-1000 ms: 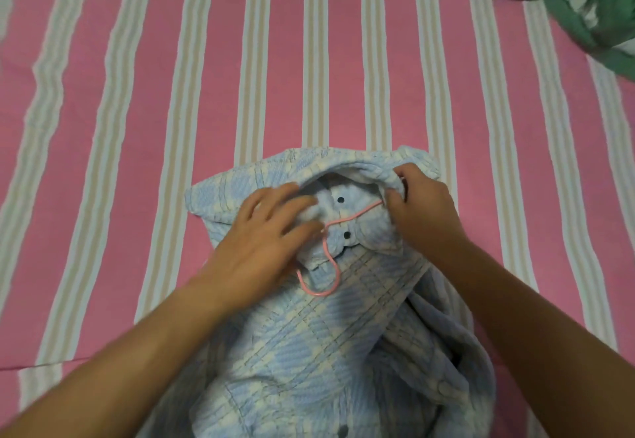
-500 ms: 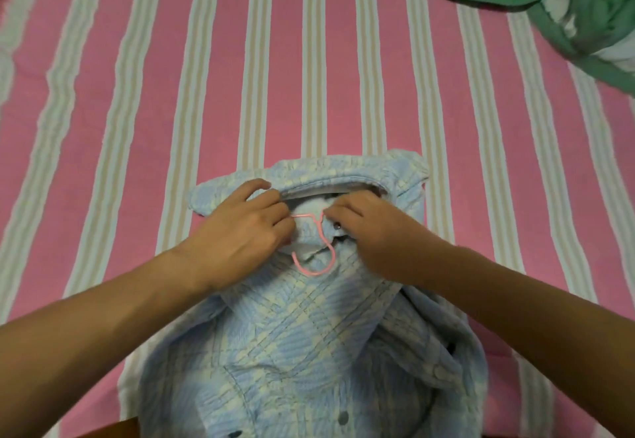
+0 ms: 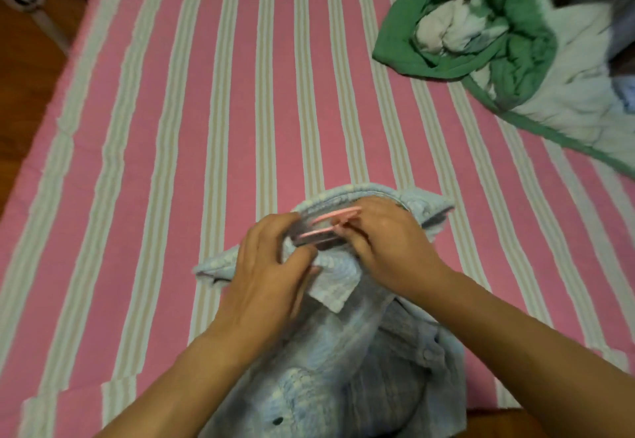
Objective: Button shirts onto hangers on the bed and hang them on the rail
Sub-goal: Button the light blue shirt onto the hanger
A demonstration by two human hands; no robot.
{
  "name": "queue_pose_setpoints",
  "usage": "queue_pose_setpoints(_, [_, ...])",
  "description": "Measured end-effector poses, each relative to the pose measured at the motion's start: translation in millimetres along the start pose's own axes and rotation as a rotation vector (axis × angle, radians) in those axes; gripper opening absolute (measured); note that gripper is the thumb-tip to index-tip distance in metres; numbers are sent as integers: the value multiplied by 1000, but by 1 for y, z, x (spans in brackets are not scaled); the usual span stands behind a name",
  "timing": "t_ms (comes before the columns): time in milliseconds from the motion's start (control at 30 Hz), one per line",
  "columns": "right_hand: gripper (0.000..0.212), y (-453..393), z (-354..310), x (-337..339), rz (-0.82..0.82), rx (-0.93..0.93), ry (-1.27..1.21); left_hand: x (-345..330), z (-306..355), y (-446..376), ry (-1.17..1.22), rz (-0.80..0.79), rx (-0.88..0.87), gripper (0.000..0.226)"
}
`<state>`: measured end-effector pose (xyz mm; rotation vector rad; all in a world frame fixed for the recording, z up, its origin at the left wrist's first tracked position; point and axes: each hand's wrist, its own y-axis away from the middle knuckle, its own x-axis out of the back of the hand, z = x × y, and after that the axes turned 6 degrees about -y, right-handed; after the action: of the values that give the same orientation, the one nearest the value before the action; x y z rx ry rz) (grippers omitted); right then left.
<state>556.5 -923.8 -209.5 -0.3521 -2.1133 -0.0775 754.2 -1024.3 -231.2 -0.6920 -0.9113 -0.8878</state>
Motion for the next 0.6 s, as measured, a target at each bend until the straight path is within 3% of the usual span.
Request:
queue_pose_setpoints(100, [12,2,-59,46,91,99,-36,64,32,-11,106,80,-103,31])
queue_pose_setpoints(233, [16,2,-105,127,160,108,-89,143,74,-9,106,157,-143,41])
queue_pose_setpoints(367, [18,3,-132,208,141,159,-165,209,99,-1,-148,176,-9,39])
queue_pose_setpoints(500, [14,2,-180,284,174,306,-177,283,157,7,-449,398,23,26])
queue_pose_setpoints(600, [15,3,-224,347,330,511,-143,359,207,30,-627,550,76,28])
